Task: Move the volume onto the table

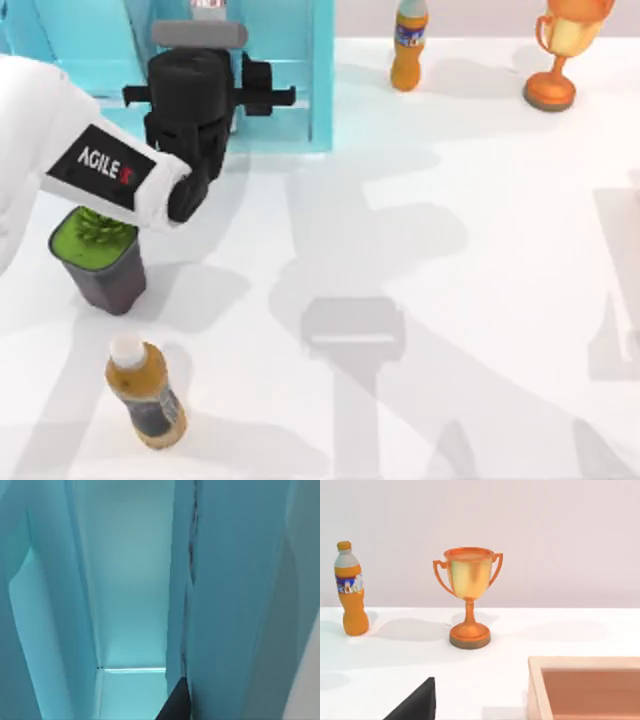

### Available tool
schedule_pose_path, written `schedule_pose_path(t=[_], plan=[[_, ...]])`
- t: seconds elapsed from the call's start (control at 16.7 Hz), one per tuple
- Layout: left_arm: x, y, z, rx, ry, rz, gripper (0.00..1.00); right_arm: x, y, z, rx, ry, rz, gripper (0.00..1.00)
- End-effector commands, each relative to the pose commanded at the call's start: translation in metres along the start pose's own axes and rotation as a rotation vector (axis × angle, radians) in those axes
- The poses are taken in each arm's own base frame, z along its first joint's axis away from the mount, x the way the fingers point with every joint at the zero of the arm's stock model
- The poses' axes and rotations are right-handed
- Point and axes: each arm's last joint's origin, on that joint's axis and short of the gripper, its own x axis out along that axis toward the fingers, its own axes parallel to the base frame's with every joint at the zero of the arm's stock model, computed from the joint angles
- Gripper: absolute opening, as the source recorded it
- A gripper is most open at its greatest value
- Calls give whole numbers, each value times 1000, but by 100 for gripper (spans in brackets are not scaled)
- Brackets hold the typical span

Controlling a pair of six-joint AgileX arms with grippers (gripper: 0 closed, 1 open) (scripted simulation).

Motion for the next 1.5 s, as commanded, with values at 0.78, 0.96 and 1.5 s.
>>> schedule_pose_path(t=[0.78,0.96,1.5], plan=[[0,0,0,0,0,0,0,0,0,0,0,0,0,100],[-3,-4,4,1,-1,-9,0,0,0,0,0,0,0,100],[-117,-29,99,35,48,-44,0,0,0,0,0,0,0,100]])
